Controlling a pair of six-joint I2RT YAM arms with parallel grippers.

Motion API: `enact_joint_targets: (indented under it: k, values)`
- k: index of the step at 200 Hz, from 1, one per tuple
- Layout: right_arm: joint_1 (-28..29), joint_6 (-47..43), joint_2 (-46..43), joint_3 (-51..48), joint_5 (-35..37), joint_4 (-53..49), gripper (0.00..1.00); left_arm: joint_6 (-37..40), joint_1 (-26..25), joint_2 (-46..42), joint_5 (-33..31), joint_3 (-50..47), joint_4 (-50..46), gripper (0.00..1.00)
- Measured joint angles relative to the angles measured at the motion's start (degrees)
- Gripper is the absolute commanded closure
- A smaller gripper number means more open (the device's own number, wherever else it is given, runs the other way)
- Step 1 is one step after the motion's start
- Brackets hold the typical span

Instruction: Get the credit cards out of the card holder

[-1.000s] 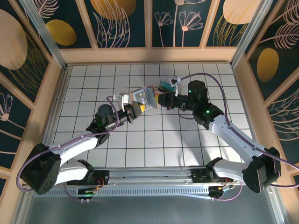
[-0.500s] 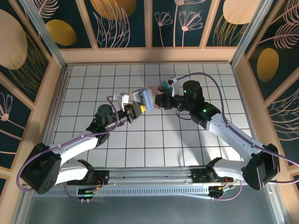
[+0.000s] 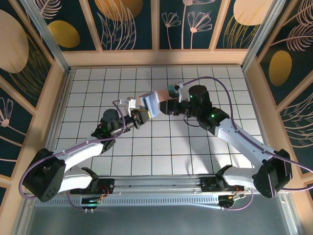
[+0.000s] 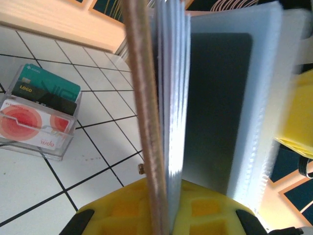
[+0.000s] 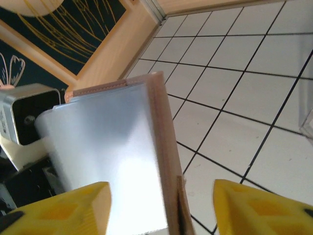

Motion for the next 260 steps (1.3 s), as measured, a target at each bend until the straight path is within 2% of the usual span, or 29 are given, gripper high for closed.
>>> enact_joint_targets:
  k: [32,107,127,260]
  values:
    - [1.0,-1.1,-0.8,-0.3,0.4,0.3,0.21,0.0,0.0,0.5,-0.6,0.8,-0.9,1.0]
    - [5.8,-4.6,1.5,0.3,8.3,-1.0,0.16,0.0,0.0,0.6,-0.6,1.5,-2.4,1.0]
    - [6.4,-5.4,2.9,0.8,9.9,-1.7,0.05,0.0,0.0,0.6,-0.6,1.5,-2.8,1.0]
    - [7.2,-5.6,5.3,2.6,12.9,-2.4,0.09,0.0,0.3,0.6,0.9,1.5,-4.0,1.0]
